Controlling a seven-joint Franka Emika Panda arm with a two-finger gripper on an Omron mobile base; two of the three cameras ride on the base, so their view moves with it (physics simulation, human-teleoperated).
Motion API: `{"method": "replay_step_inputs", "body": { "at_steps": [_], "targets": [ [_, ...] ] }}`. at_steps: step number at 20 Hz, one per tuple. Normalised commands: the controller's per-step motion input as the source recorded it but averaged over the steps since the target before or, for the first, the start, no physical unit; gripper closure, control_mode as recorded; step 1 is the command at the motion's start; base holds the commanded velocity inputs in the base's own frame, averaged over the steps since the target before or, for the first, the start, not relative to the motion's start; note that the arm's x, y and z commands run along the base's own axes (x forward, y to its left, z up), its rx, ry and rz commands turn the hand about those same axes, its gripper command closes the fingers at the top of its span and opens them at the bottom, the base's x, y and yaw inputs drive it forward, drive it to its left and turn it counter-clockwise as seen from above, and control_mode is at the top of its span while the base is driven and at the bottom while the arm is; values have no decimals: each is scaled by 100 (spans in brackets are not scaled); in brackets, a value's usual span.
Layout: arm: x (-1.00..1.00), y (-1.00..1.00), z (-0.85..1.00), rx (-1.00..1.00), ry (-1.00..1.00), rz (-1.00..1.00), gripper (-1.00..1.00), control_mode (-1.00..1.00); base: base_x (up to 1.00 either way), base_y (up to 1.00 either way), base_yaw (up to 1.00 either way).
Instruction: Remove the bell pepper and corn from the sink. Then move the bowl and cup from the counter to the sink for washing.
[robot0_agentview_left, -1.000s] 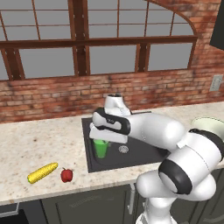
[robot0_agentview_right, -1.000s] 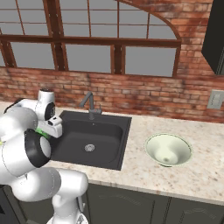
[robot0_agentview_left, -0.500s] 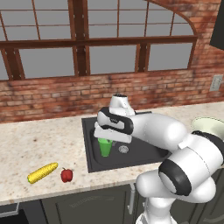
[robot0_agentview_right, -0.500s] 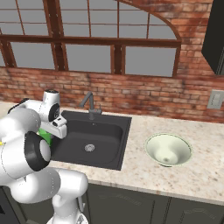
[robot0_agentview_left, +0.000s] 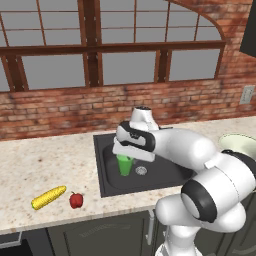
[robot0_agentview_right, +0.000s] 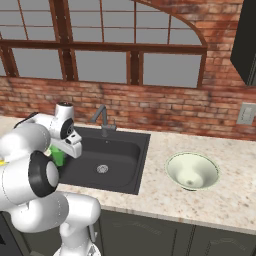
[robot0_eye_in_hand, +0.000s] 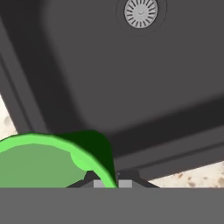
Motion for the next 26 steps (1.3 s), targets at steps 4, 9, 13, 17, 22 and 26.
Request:
{"method": "replay_step_inputs", "body": {
  "at_steps": [4, 9, 13, 17, 22, 26],
  "targets": [
    [8, -20, -6, 0, -5, -6, 100, -100, 0, 0, 0],
    [11, -16, -10, 0, -8, -7, 100, -100, 0, 0, 0],
    [13, -15, -13, 0, -5, -4, 100, -100, 0, 0, 0],
    [15, -4, -16, 0, -2, -3, 100, -100, 0, 0, 0],
    [21, 0, -16, 0, 0, -3, 100, -100, 0, 0, 0],
    [23, 0, -15, 0, 0, 0, 100, -100, 0, 0, 0]
  ]
}}
